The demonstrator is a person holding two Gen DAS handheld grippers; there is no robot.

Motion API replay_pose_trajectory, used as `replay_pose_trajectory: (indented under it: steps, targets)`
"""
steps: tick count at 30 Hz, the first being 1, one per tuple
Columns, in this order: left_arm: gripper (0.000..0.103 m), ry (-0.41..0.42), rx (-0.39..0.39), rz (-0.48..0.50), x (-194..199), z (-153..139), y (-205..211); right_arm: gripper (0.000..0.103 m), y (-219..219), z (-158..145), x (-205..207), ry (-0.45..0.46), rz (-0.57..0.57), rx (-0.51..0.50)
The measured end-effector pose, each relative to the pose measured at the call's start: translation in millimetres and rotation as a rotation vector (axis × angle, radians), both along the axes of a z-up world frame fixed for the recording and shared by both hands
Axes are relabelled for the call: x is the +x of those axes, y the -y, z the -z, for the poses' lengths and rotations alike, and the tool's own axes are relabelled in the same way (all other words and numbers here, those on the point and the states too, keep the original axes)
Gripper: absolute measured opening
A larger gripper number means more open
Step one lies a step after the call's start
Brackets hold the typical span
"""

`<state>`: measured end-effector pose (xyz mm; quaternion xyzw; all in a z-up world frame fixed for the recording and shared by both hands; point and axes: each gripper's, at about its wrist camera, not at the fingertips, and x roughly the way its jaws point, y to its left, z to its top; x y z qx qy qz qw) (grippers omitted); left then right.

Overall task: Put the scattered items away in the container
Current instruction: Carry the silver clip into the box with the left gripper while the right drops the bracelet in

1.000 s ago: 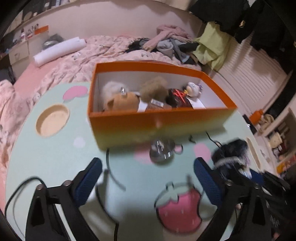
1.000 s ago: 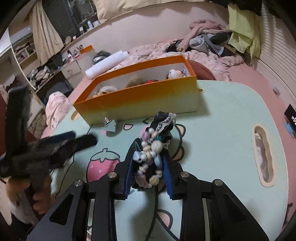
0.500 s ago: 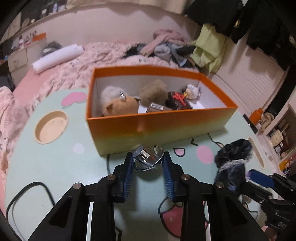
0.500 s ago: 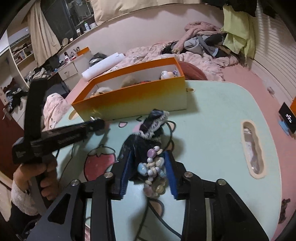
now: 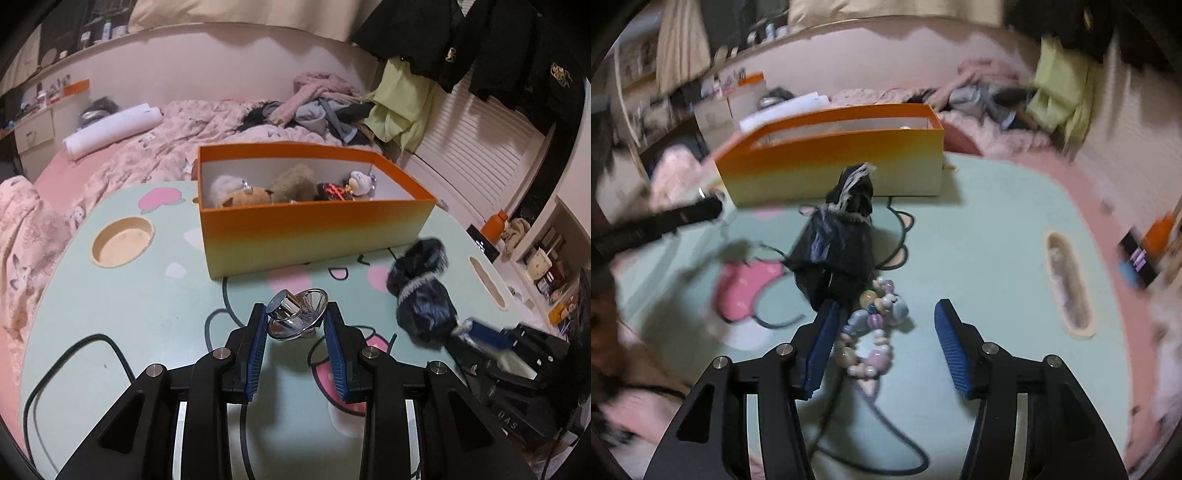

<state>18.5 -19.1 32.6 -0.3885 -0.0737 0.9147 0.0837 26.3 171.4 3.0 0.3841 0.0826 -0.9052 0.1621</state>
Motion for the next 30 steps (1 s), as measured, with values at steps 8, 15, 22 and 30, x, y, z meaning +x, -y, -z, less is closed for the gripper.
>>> replay_pose_trajectory:
  steps: [8,15,22,30]
  targets:
    - [0.029,-0.036,0.028,-0.009,6.6,-16.3,11.6,0.023,-12.9,-18.2,-3.9,0.02,0.013,-0.111]
    - [0.029,-0.106,0.012,0.035,-25.9,-58.7,4.5,0.024,-5.7,-60.9,-31.7,-0.059,0.002,-0.154]
    - [0.029,-0.095,-0.021,0.051,-81.0,-75.6,-5.8,0.024,25.7,-85.2,-99.1,-0.046,-0.011,-0.179]
    - [0.068,0.036,-0.047,-0.017,-135.3,-46.3,0.9,0.029,52.1,-70.6,-161.4,0.032,0.037,-0.11]
